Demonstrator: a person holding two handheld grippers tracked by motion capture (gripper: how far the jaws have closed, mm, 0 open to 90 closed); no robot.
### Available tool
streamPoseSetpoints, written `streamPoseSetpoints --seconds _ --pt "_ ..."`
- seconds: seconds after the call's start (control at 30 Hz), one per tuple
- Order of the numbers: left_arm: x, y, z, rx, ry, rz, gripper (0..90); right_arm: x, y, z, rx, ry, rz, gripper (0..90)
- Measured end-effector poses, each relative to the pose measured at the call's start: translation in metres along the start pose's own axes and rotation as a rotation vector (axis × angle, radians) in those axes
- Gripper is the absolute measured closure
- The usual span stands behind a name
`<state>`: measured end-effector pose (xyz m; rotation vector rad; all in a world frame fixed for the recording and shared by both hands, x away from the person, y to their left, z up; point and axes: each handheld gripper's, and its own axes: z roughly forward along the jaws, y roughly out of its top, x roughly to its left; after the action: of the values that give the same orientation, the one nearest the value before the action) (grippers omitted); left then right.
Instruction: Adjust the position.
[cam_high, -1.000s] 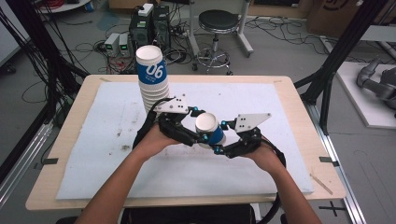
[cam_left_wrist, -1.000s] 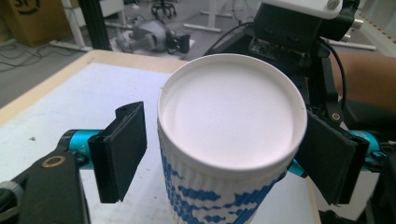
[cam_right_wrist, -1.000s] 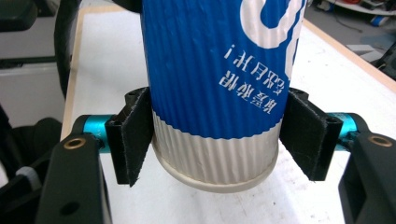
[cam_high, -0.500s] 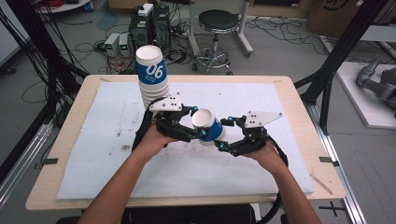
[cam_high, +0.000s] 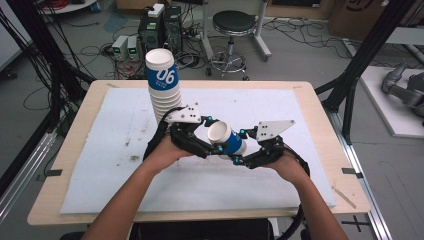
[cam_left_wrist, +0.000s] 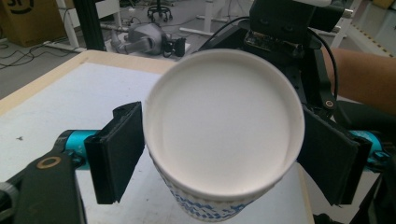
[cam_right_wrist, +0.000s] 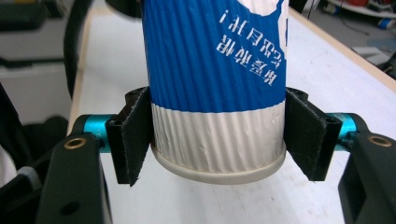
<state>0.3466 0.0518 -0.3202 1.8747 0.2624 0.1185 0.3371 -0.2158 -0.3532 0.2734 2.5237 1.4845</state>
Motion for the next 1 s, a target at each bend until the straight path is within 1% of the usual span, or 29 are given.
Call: streamPoseSetpoints --seconds 0.03,0.07,0.1,0.13,0.17,0.2,0.27,0.33,0.37,0.4,0.47,0.5,0.53,0.57,0.6,0.63,0.67,0.7,0.73,0.77,0.83,0.87,1.0 --pt "0.001 0.001 -0.001 0.004 -0.005 0.001 19.8 0.000 0.001 0.000 0.024 -0.002 -0.009 30.6" --pt "0.001 0.002 -0.001 0.003 -0.007 -0.005 19.9 0.000 0.002 0.000 0.033 -0.007 -0.023 30.5" --pt "0.002 0.002 -0.001 0.012 -0.014 0.001 20.3 0.000 0.002 -0.001 0.041 0.000 -0.017 30.5" --pt "0.003 0.002 -0.001 0.018 -0.019 0.006 21.4 0.000 0.003 -0.001 0.038 0.007 -0.022 30.5" --pt "0.003 0.002 -0.001 0.019 -0.025 0.001 22.3 0.000 0.003 -0.001 0.039 0.009 -0.023 30.5" --pt "0.004 0.002 -0.001 0.028 -0.035 0.008 23.0 0.000 0.002 0.000 0.041 0.011 -0.024 30.5" --pt "0.003 0.001 0.000 0.031 -0.049 0.023 29.1 -0.001 0.002 0.000 0.047 0.016 -0.022 30.5" --pt "0.003 0.001 -0.001 0.018 -0.063 0.021 29.5 0.000 0.001 0.001 0.046 0.020 -0.018 29.7" --pt "0.004 0.000 -0.001 0.015 -0.068 0.021 29.7 0.000 0.000 0.000 0.037 0.023 -0.013 26.3" --pt "0.004 0.000 -0.002 0.008 -0.067 0.013 29.6 0.000 -0.001 0.000 0.025 0.015 -0.005 22.7" --pt "0.005 -0.002 -0.004 -0.032 -0.052 -0.006 29.8 -0.001 -0.004 -0.003 -0.057 -0.001 0.062 19.3" --pt "0.005 -0.003 -0.006 -0.057 -0.051 -0.019 30.0 -0.002 -0.006 -0.006 -0.103 -0.003 0.100 19.3" --pt "0.006 -0.005 -0.007 -0.086 -0.052 -0.031 30.2 -0.003 -0.008 -0.009 -0.142 -0.009 0.127 19.2" --pt "0.007 -0.006 -0.009 -0.108 -0.054 -0.041 30.4 -0.004 -0.011 -0.011 -0.171 -0.009 0.150 18.3" --pt "0.007 -0.008 -0.010 -0.132 -0.061 -0.047 30.6 -0.006 -0.014 -0.011 -0.184 -0.004 0.172 16.7" --pt "0.007 -0.010 -0.010 -0.140 -0.067 -0.050 30.7 -0.007 -0.017 -0.010 -0.188 0.004 0.187 14.8" --pt "0.007 -0.011 -0.009 -0.154 -0.079 -0.055 30.8 -0.007 -0.018 -0.009 -0.192 0.009 0.193 14.9" --pt "0.007 -0.013 -0.008 -0.160 -0.088 -0.058 30.8 -0.006 -0.019 -0.007 -0.197 0.027 0.196 14.9" --pt "0.006 -0.013 -0.007 -0.164 -0.096 -0.055 30.8 -0.005 -0.018 -0.005 -0.199 0.035 0.187 14.9" --pt "0.006 -0.014 -0.005 -0.163 -0.104 -0.053 30.8 -0.003 -0.017 -0.003 -0.190 0.042 0.179 14.9" --pt "0.004 -0.014 -0.003 -0.166 -0.119 -0.051 30.8 0.000 -0.016 0.001 -0.174 0.048 0.143 16.3" --pt "0.004 -0.014 -0.003 -0.163 -0.120 -0.049 30.9 0.000 -0.016 0.002 -0.162 0.062 0.131 17.3" --pt "0.005 -0.015 -0.005 -0.145 -0.131 -0.061 31.2 0.000 -0.017 -0.001 -0.153 0.075 0.097 23.8"
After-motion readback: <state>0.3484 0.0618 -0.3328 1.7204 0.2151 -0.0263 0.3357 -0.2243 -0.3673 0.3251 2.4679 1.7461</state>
